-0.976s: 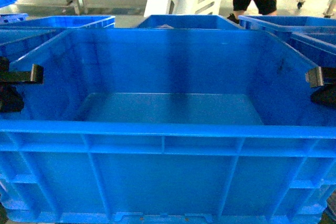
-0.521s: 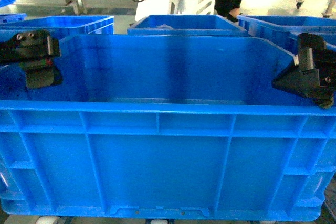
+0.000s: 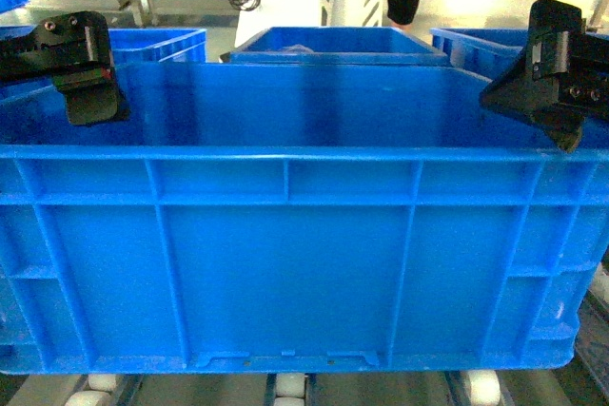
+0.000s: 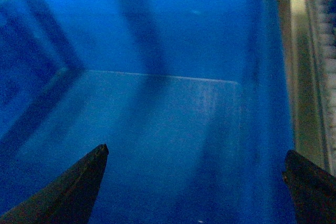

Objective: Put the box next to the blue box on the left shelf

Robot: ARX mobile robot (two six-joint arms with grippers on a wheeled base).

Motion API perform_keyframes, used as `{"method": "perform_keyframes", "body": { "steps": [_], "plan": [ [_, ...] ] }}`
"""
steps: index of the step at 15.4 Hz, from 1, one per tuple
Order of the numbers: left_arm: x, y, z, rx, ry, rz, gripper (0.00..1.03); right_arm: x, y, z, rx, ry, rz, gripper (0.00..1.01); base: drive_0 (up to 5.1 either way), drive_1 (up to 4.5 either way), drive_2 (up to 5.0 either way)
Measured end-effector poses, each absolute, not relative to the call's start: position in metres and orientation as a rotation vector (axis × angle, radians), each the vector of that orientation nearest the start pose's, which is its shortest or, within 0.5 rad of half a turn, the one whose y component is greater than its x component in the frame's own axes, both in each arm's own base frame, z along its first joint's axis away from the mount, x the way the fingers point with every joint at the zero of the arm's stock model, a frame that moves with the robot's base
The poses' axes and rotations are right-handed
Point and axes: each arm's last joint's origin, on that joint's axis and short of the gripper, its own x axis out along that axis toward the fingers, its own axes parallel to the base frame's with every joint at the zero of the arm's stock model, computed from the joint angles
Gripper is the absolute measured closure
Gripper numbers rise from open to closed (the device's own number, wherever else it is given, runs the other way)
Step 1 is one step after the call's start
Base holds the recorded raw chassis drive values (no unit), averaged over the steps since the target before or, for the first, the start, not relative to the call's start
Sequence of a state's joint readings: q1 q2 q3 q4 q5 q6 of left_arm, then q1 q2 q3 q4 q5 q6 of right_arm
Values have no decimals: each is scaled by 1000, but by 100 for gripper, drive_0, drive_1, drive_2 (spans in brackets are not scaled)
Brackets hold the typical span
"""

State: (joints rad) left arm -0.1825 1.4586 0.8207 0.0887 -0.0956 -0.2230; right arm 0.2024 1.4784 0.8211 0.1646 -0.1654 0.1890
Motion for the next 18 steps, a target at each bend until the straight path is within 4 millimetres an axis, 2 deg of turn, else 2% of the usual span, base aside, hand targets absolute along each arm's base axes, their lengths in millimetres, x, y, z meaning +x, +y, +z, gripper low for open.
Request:
{"method": "perform_keyframes", "body": {
  "steps": [3, 5, 8, 11, 13, 14, 15, 16, 18],
  "plan": [
    [299, -59, 216, -95, 548, -47, 5, 300, 75, 227, 175, 501, 397, 3, 0, 0, 0],
    [303, -57, 235, -79, 371, -22, 5, 300, 76, 228, 178, 496, 411, 3, 0, 0, 0],
    [303, -56, 244, -63, 294, 9, 5, 300, 77, 230, 179, 478, 421, 3, 0, 0, 0],
    [303, -51, 254, -75, 213, 69, 5, 302, 75, 243, 153, 322, 338, 3, 0, 0, 0],
    [303, -48, 256, -75, 157, 58, 8, 302, 74, 243, 141, 325, 310, 3, 0, 0, 0],
    [296, -44, 254, -60, 54, 14, 19, 300, 75, 242, 101, 174, 223, 10, 0, 0, 0],
    [274, -37, 242, -40, 2, -4, 33, 280, 64, 230, 48, 54, 70, 27, 0, 0, 0],
    [269, -35, 240, -36, -4, -1, 37, 277, 62, 228, 44, 48, 57, 29, 0, 0, 0],
    [246, -24, 224, -19, -4, 13, 61, 252, 39, 218, 25, -3, -14, 53, 0, 0, 0]
  ]
}}
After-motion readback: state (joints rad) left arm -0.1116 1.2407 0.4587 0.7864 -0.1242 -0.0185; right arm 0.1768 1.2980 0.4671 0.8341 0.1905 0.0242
